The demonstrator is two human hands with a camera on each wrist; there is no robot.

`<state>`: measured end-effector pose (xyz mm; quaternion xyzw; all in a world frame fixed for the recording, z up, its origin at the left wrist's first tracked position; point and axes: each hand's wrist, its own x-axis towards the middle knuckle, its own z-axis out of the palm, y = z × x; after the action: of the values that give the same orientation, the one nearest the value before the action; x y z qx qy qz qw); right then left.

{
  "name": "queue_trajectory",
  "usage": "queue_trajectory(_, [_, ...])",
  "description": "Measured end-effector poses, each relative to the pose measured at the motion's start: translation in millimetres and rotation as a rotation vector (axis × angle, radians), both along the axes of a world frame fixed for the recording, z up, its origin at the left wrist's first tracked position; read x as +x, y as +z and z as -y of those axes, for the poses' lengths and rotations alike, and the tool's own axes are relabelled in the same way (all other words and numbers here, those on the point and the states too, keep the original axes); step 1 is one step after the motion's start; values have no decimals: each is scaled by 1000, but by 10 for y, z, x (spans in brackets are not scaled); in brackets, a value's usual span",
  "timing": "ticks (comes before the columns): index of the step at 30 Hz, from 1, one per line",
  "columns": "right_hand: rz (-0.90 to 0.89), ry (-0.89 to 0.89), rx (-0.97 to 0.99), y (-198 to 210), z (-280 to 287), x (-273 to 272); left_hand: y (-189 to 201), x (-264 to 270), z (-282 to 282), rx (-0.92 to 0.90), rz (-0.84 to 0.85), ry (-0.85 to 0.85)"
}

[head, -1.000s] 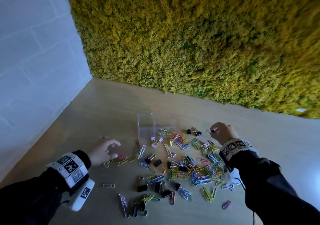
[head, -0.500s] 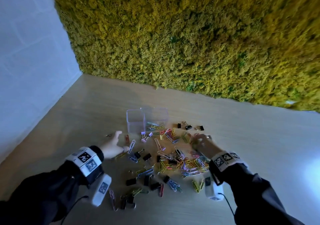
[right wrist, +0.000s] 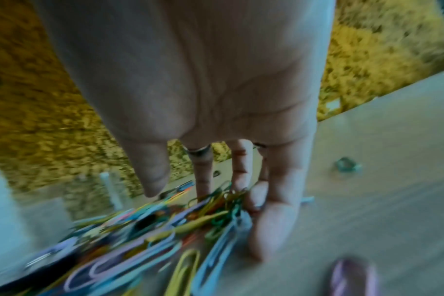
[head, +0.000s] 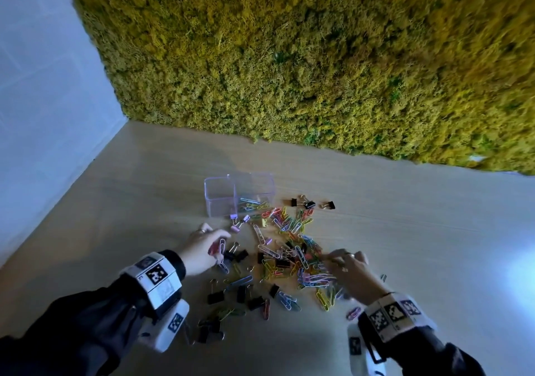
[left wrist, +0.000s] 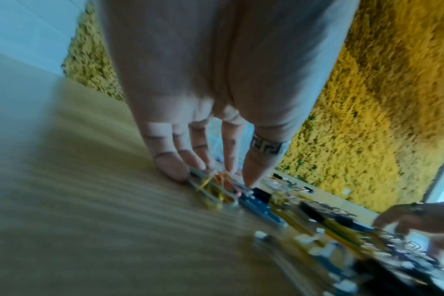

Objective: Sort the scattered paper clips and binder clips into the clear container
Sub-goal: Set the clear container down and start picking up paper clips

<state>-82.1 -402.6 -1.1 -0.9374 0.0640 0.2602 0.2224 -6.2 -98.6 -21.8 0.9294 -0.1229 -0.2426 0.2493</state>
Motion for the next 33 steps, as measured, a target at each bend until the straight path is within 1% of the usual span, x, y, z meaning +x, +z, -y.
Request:
queue_trajectory(1, [5, 24, 7, -13, -104, -22, -8, -31, 18, -17, -6, -30])
queue_trajectory(3, [64, -52, 73, -92, -239, -56, -23, -81, 13, -21, 7, -58])
queue_trajectory(4, [98, -75, 70, -123, -286, -50, -19, -98, -1, -9, 28, -59])
queue_trajectory(6, [219, -22, 2, -114, -384, -41, 8, -112, -15, 40, 127, -74])
queue_trajectory(8, [332, 115, 27, -62, -528, -33, 57, -110, 37, 62, 228, -120])
queue_trajectory(10, [310, 294, 79, -35, -709, -45, 128, -94, 168, 56, 260, -190])
queue_trajectory(11, [275, 385, 54, -42, -797, -57, 159, -85, 250, 69, 245, -228])
queue_trajectory(13, [209, 545, -70, -44, -923, -67, 188, -55, 389, 148, 209, -306])
queue_trajectory(14, [198, 597, -100, -40, -960, -66, 190, -34, 438, 191, 191, -337])
queue_trajectory(16, [242, 645, -86, -47, -990, -56, 178, 8, 495, 244, 166, -367])
queue_trajectory(17, [268, 633, -79, -48, -989, -48, 176, 25, 509, 252, 154, -372])
queue_trajectory(20, [215, 631, -107, -28, -981, -9, 181, 54, 498, 253, 120, -389])
queue_trajectory(22, [203, 663, -110, -31, -975, 13, 184, 57, 469, 213, 121, -382])
queue_trajectory(25, [241, 610, -70, -100, -927, 36, 196, 46, 416, 128, 103, -342])
queue_trajectory(27, [251, 581, -40, -138, -885, 32, 218, 38, 358, 41, 95, -296])
queue_trajectory(30, [289, 518, 86, -149, -870, 12, 301, 28, 221, -120, 92, -174])
queue_trajectory(33, [313, 483, 116, -168, -849, 13, 456, 71, 140, -309, 47, -28])
